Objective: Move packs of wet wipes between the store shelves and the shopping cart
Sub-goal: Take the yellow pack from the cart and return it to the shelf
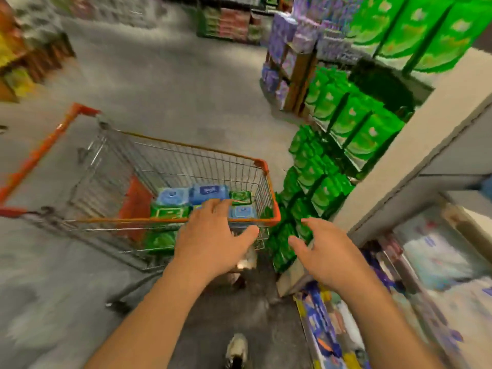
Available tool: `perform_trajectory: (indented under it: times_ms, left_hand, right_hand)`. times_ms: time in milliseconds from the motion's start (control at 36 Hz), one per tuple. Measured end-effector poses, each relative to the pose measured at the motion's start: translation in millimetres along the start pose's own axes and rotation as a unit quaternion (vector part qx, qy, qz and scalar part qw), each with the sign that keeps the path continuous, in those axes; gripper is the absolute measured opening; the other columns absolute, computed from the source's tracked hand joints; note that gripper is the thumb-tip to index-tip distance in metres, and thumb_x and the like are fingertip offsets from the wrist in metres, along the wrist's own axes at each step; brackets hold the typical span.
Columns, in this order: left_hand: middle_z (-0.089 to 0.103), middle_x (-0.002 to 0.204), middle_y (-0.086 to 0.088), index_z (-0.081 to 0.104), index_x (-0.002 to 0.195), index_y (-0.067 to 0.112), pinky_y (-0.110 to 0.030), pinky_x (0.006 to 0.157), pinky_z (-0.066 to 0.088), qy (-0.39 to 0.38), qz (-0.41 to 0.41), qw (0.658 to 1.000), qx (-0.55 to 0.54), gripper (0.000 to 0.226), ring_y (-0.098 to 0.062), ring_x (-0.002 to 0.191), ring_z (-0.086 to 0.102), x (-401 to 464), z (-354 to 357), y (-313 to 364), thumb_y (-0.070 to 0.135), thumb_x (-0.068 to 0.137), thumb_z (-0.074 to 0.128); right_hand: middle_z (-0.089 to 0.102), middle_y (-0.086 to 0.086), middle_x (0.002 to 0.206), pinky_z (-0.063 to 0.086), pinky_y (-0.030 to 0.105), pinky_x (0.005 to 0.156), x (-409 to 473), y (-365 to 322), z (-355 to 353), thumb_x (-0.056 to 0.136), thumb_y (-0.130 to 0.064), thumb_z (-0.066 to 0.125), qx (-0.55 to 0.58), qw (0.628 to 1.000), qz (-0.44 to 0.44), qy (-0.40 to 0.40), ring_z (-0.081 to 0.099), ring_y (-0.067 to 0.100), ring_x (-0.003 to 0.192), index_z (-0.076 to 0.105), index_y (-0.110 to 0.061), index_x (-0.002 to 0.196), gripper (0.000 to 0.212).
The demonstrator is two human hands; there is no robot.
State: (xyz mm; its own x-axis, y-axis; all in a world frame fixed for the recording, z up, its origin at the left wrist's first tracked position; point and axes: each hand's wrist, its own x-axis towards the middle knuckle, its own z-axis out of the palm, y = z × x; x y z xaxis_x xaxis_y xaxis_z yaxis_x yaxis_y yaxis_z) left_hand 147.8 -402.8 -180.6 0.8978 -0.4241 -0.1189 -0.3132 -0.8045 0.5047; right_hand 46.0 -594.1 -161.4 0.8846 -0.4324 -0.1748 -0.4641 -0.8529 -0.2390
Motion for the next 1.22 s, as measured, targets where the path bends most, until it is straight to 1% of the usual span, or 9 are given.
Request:
perform_trajectory:
  times_ms: [111, 222, 333, 472, 722, 806, 889, 1111, 1222]
  left_hand:
    - [0.031, 0.161, 0.004, 0.027, 0.158, 0.030, -0.042, 0.114, 0.036, 0.024, -0.050, 0.998, 0.000, 0.087, -0.024, 0.145, 0.033, 30, -12, -29, 0.076, 0.088, 0.048]
    - [0.044, 0.152, 0.002, 0.039, 0.152, 0.031, -0.042, 0.108, 0.044, 0.051, -0.092, 0.994, 0.014, 0.083, -0.023, 0.137, 0.043, 59, -24, -52, 0.077, 0.083, 0.052]
    - [0.053, 0.141, -0.003, 0.049, 0.145, 0.027, -0.041, 0.105, 0.046, 0.068, -0.138, 0.988, 0.015, 0.085, -0.027, 0.127, 0.052, 86, -38, -70, 0.077, 0.076, 0.056]
    - [0.052, 0.144, -0.002, 0.048, 0.147, 0.026, -0.039, 0.105, 0.044, 0.089, -0.179, 0.980, 0.017, 0.076, -0.026, 0.129, 0.051, 115, -49, -89, 0.067, 0.084, 0.062]
    - [0.053, 0.139, -0.007, 0.049, 0.144, 0.026, -0.037, 0.101, 0.040, 0.087, -0.221, 0.971, -0.010, 0.068, -0.028, 0.126, 0.050, 155, -58, -124, 0.062, 0.088, 0.061]
    - [0.056, 0.133, -0.006, 0.053, 0.138, 0.028, -0.038, 0.094, 0.043, 0.082, -0.231, 0.969, -0.028, 0.062, -0.028, 0.121, 0.054, 173, -58, -145, 0.062, 0.087, 0.061]
    - [0.053, 0.132, -0.005, 0.052, 0.137, 0.028, -0.034, 0.086, 0.037, 0.066, -0.241, 0.967, -0.048, 0.059, -0.028, 0.122, 0.051, 190, -59, -164, 0.062, 0.089, 0.058]
    - [0.056, 0.132, -0.005, 0.052, 0.139, 0.026, -0.035, 0.088, 0.038, 0.004, -0.256, 0.963, -0.090, 0.060, -0.028, 0.123, 0.051, 235, -56, -227, 0.061, 0.091, 0.057]
    - [0.050, 0.107, -0.002, 0.057, 0.122, 0.021, -0.033, 0.080, 0.036, -0.034, -0.252, 0.963, -0.089, 0.047, -0.024, 0.100, 0.053, 261, -50, -247, 0.057, 0.093, 0.057]
  right_hand:
    - [0.056, 0.001, 0.140, 0.039, 0.042, 0.112, 54, -30, 14, 0.098, -0.053, 0.051, 0.018, 0.998, -0.051, -0.011, 0.052, 0.023, 0.129, 0.050, -0.022, 0.142, 0.054]
    - [0.048, 0.002, 0.151, 0.036, 0.043, 0.115, 105, -54, 22, 0.100, -0.054, 0.049, 0.033, 0.994, -0.093, -0.046, 0.045, 0.023, 0.138, 0.042, -0.019, 0.150, 0.062]
    - [0.056, 0.006, 0.141, 0.042, 0.039, 0.108, 150, -68, 26, 0.100, -0.050, 0.052, 0.044, 0.989, -0.132, -0.060, 0.051, 0.025, 0.130, 0.050, -0.019, 0.142, 0.053]
    - [0.050, 0.004, 0.150, 0.042, 0.041, 0.112, 205, -86, 37, 0.097, -0.057, 0.050, 0.051, 0.981, -0.165, -0.091, 0.047, 0.028, 0.135, 0.043, -0.020, 0.151, 0.065]
    - [0.049, 0.003, 0.151, 0.042, 0.038, 0.108, 259, -129, 61, 0.098, -0.054, 0.052, 0.049, 0.969, -0.194, -0.148, 0.047, 0.028, 0.134, 0.044, -0.022, 0.149, 0.061]
    - [0.048, 0.003, 0.153, 0.039, 0.034, 0.108, 276, -146, 69, 0.099, -0.051, 0.053, 0.045, 0.967, -0.193, -0.159, 0.047, 0.026, 0.136, 0.044, -0.021, 0.151, 0.061]
    - [0.047, 0.001, 0.154, 0.039, 0.032, 0.107, 291, -162, 78, 0.099, -0.052, 0.053, 0.046, 0.968, -0.186, -0.162, 0.046, 0.023, 0.137, 0.043, -0.022, 0.152, 0.062]
    - [0.046, -0.003, 0.155, 0.039, 0.028, 0.101, 324, -203, 106, 0.101, -0.048, 0.053, 0.071, 0.965, -0.139, -0.208, 0.047, 0.020, 0.136, 0.044, -0.022, 0.150, 0.057]
    - [0.046, -0.003, 0.155, 0.039, 0.030, 0.102, 338, -213, 121, 0.101, -0.049, 0.052, 0.091, 0.966, -0.111, -0.216, 0.049, 0.019, 0.134, 0.045, -0.023, 0.149, 0.056]
